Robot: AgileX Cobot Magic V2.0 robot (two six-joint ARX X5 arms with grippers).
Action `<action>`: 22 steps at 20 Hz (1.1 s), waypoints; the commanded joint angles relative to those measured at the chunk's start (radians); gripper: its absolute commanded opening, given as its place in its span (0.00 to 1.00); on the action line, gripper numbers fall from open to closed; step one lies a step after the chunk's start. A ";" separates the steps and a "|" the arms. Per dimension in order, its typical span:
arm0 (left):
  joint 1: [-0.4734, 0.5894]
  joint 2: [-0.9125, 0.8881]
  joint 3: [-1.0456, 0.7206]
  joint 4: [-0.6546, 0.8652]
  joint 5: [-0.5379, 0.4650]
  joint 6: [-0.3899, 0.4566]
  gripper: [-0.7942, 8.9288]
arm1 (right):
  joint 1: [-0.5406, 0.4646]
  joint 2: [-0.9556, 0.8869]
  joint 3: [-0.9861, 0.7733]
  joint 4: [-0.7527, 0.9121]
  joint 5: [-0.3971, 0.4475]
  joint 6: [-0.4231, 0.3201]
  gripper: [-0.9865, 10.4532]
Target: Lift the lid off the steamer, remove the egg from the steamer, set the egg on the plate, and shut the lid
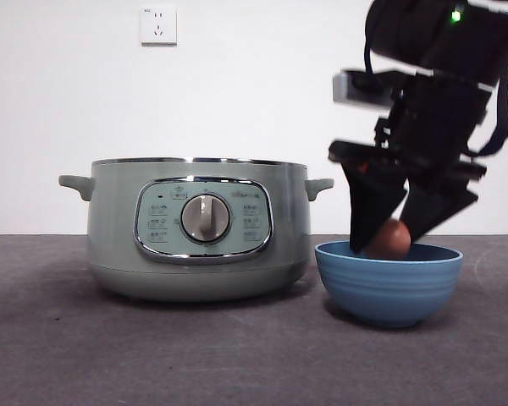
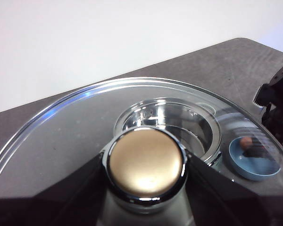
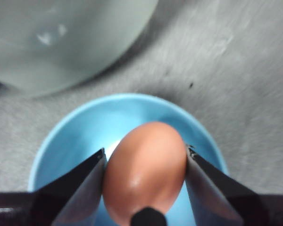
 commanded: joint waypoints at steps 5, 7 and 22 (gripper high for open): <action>0.001 -0.011 0.005 0.037 0.000 0.000 0.07 | 0.002 0.115 -0.008 0.045 -0.022 0.006 0.07; 0.001 -0.011 0.005 0.032 0.000 0.000 0.07 | 0.002 0.128 -0.008 0.049 -0.042 0.006 0.07; 0.001 0.052 0.005 0.044 0.040 0.000 0.07 | 0.035 -0.146 -0.007 0.006 -0.039 -0.001 0.45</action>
